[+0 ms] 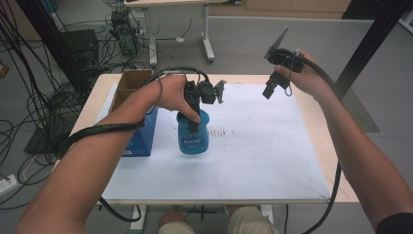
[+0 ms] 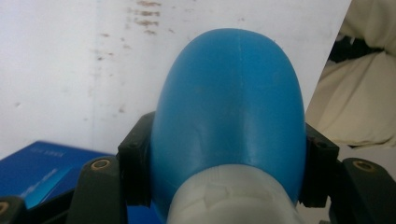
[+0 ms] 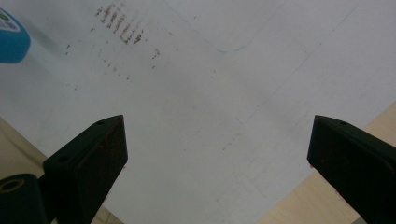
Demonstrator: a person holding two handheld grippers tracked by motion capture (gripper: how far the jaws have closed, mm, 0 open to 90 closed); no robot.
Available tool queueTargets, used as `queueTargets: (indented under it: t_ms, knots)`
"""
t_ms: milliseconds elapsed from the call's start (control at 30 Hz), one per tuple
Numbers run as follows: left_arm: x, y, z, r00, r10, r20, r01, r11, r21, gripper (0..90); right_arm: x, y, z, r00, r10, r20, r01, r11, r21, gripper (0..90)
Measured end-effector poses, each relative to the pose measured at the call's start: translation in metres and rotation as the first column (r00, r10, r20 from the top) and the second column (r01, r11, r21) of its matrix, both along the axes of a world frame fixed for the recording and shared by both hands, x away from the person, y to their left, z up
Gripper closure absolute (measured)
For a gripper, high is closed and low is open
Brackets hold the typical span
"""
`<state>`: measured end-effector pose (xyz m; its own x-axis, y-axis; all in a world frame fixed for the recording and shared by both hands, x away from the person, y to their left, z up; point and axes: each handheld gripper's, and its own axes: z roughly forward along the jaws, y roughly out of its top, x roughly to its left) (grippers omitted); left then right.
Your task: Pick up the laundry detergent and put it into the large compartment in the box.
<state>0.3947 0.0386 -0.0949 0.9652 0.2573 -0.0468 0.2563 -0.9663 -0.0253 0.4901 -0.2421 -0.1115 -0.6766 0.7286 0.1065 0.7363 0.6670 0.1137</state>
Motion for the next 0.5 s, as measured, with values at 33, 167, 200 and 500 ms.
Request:
queueTargets:
  t_ms: [33, 167, 200, 500]
  knots:
    - [0.0, 0.0, 0.008, 0.9998, 0.021, 0.009, -0.021, 0.9998, 0.005, 37.3, 0.0, 0.0, 0.0, 1.0, 0.001, -0.001, -0.001, 1.0, -0.002, 5.0]
    - [0.005, 0.01, 0.041, 0.9872, 0.157, 0.03, -0.156, 0.9876, -0.013, 37.3, 0.0, 0.001, -0.001, 1.0, 0.005, -0.002, -0.005, 1.0, -0.005, 5.0]
    - [0.007, 0.014, 0.049, 0.9807, 0.193, 0.034, -0.192, 0.9812, -0.017, 37.3, 0.0, 0.002, -0.001, 1.0, 0.006, -0.004, -0.006, 1.0, -0.006, 5.0]
    - [0.017, 0.037, 0.115, 0.8786, 0.469, 0.089, -0.469, 0.8829, -0.025, 37.4, -0.001, 0.006, 0.001, 0.9999, 0.016, 0.002, -0.016, 1.0, -0.004, 5.0]
